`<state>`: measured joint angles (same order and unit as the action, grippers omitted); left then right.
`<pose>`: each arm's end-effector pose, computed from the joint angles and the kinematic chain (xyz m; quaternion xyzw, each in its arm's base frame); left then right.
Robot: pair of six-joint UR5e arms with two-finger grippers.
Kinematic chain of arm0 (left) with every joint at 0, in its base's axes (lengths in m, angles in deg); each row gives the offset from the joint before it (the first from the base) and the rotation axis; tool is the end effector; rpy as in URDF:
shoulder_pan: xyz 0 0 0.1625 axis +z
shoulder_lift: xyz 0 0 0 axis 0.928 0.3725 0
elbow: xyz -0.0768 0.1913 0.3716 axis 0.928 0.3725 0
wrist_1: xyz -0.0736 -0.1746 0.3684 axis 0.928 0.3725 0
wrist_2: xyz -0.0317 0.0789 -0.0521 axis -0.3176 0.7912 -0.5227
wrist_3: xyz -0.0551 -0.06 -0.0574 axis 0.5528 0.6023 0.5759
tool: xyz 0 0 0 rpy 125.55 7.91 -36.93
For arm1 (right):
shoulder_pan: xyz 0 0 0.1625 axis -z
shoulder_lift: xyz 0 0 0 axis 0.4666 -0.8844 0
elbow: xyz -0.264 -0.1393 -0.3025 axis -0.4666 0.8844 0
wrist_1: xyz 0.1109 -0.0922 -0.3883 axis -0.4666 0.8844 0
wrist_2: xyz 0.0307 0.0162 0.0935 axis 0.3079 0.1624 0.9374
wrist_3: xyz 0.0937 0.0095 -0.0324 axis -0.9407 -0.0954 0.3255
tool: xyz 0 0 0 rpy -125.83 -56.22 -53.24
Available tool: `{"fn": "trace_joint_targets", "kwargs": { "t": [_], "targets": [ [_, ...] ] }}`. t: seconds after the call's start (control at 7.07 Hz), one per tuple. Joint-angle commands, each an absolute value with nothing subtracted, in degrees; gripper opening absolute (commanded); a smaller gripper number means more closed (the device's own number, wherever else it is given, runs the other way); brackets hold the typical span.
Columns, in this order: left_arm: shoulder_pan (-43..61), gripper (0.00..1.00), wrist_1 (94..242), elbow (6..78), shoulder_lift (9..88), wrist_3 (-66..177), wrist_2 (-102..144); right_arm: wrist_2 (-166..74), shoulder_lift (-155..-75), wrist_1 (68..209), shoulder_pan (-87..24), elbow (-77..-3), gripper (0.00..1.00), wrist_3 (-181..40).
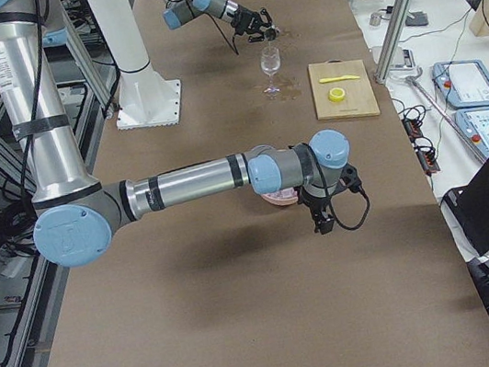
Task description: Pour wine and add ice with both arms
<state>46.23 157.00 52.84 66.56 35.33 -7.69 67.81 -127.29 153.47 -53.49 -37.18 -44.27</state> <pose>0.5067 -0.4162 0.1435 0.5803 0.0178 0.3273 0.7455 -0.0241 -0.5573 0.5859 0.0521 -0.3981 -0.1676 0.9004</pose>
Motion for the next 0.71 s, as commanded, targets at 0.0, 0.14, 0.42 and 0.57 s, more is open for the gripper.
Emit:
{"fn": "trace_joint_targets", "kwargs": {
  "t": [0.0,0.14,0.42,0.57],
  "targets": [
    [46.2,0.00,152.5,53.4,66.6,34.8,-7.5,68.0,-127.3,153.4,-53.5,-36.9,1.00,-44.3],
    [46.3,0.00,149.3,54.3,67.2,32.2,-7.3,68.0,-127.3,153.4,-53.5,-36.9,1.00,-44.3],
    [46.3,0.00,142.8,55.1,69.3,30.6,-6.6,68.0,-127.3,153.4,-53.4,-36.9,1.00,-44.3],
    [46.3,0.00,140.8,55.1,69.8,27.9,-6.6,68.1,-127.3,153.5,-53.4,-36.8,1.00,-44.3]
  ]
}}
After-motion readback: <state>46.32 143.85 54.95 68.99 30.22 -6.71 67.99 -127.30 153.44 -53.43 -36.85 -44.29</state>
